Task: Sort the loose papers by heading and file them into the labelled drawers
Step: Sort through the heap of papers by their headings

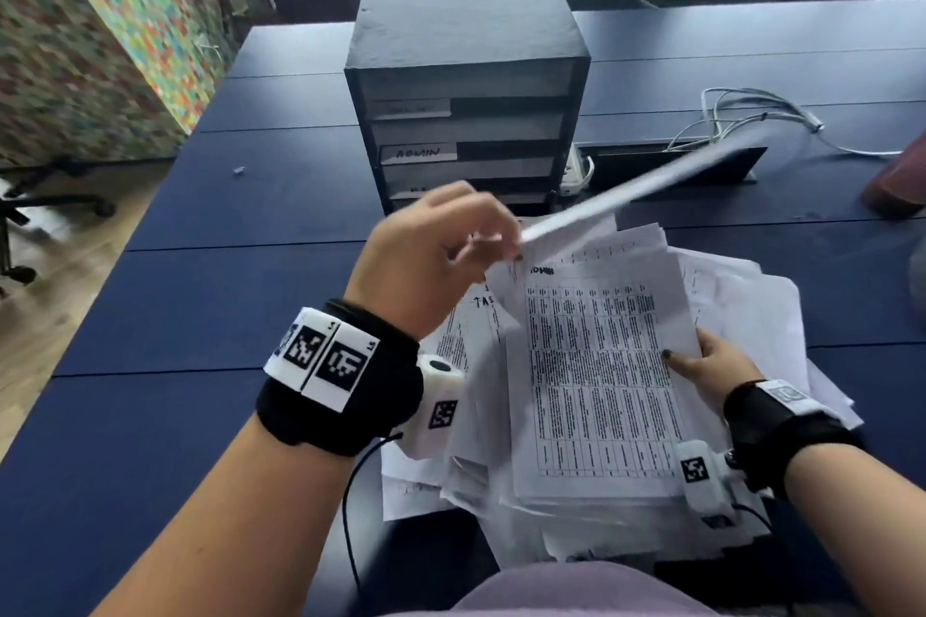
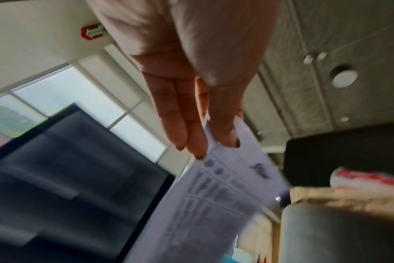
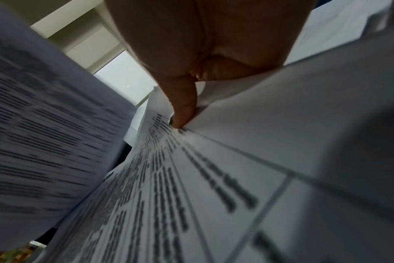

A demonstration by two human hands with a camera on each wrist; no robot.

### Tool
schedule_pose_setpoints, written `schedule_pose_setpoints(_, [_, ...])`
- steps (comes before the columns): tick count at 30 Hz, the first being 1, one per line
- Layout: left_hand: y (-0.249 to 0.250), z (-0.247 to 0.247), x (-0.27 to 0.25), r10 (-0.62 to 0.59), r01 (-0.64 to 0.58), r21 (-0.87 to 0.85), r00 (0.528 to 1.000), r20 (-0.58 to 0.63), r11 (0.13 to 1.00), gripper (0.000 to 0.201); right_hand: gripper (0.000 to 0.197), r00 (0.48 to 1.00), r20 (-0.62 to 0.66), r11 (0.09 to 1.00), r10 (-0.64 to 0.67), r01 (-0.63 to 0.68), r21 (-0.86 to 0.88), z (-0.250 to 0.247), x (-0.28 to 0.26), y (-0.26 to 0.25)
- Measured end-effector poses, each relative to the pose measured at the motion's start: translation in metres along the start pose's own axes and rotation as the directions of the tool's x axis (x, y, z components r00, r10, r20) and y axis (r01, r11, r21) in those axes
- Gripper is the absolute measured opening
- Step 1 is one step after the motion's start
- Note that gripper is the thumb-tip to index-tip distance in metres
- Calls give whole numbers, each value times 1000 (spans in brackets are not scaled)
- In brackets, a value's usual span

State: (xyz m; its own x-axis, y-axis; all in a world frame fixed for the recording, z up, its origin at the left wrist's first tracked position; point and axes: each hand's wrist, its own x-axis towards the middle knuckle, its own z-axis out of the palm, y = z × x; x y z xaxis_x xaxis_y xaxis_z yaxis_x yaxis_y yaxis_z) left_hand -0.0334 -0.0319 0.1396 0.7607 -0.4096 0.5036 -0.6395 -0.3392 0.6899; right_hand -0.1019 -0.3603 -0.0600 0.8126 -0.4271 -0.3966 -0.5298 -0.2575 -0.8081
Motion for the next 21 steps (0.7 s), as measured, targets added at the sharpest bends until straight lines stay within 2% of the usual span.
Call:
schedule_pose_setpoints(3, [-39, 9, -17, -98, 94, 39, 988, 116, 995, 16, 35, 999, -52, 994, -3, -3, -105, -2, -3, -3])
schedule_pose_setpoints(6, [-78, 12, -37, -269, 246, 149, 949, 163, 958, 28, 35, 999, -23, 999, -27, 26, -46, -3, 2, 3])
schedule_pose_setpoints(9, [-103, 15, -55, -537, 515, 171, 835, 124, 840, 29, 33, 1000, -5, 1000, -19, 19, 15, -3, 3, 5])
schedule_pose_setpoints(12, [-121, 19, -66, -700, 700, -1, 714, 2, 714, 44, 32, 1000, 2, 998, -15, 15, 63, -2, 4, 6])
schedule_pose_setpoints(15, [-123, 20, -68, -852, 802, -322, 523, -26, 503, 35, 32, 1000, 9, 996, -7, 6, 87, -2, 4, 7])
schedule_pose_setpoints(16, [-121, 20, -68, -881, 809, -390, 473, -11, 440, 33, 32, 1000, 11, 995, -6, 5, 96, -2, 5, 7])
schedule_pose_setpoints(17, [-119, 19, -69, -892, 803, -442, 452, 13, 401, 34, 31, 1000, 10, 995, -1, 0, 101, -2, 5, 7])
schedule_pose_setpoints(18, [-117, 18, -69, -885, 790, -475, 463, 48, 388, 36, 30, 1000, 11, 994, -3, 2, 109, -1, 6, 8])
schedule_pose_setpoints(19, [-115, 18, -69, -863, 781, -481, 497, 91, 399, 37, 29, 1000, 11, 994, 0, -1, 109, -1, 5, 7])
schedule_pose_setpoints(21, [-112, 20, -68, -795, 783, -382, 582, 173, 491, 45, 28, 1000, 9, 994, -5, 4, 114, -1, 6, 7])
